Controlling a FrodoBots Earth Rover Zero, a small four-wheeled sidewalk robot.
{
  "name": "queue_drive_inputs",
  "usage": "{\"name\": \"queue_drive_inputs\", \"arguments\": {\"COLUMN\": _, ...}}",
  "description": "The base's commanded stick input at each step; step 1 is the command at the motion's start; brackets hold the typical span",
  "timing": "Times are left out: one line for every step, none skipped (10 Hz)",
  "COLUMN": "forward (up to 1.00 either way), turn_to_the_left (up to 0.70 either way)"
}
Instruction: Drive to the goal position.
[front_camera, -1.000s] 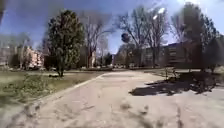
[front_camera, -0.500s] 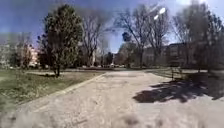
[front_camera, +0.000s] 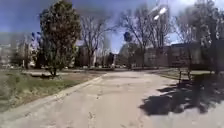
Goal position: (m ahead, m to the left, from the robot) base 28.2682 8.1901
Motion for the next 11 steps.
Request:
{"name": "queue_drive_inputs", "arguments": {"forward": 1.0, "turn_to_the_left": 0.0}}
{"name": "queue_drive_inputs", "arguments": {"forward": 1.0, "turn_to_the_left": 0.0}}
{"name": "queue_drive_inputs", "arguments": {"forward": 1.0, "turn_to_the_left": 0.0}}
{"name": "queue_drive_inputs", "arguments": {"forward": 1.0, "turn_to_the_left": 0.0}}
{"name": "queue_drive_inputs", "arguments": {"forward": 1.0, "turn_to_the_left": 0.0}}
{"name": "queue_drive_inputs", "arguments": {"forward": 1.0, "turn_to_the_left": 0.0}}
{"name": "queue_drive_inputs", "arguments": {"forward": 1.0, "turn_to_the_left": 0.0}}
{"name": "queue_drive_inputs", "arguments": {"forward": 1.0, "turn_to_the_left": 0.0}}
{"name": "queue_drive_inputs", "arguments": {"forward": 1.0, "turn_to_the_left": -0.09}}
{"name": "queue_drive_inputs", "arguments": {"forward": 1.0, "turn_to_the_left": -0.38}}
{"name": "queue_drive_inputs", "arguments": {"forward": 1.0, "turn_to_the_left": -0.4}}
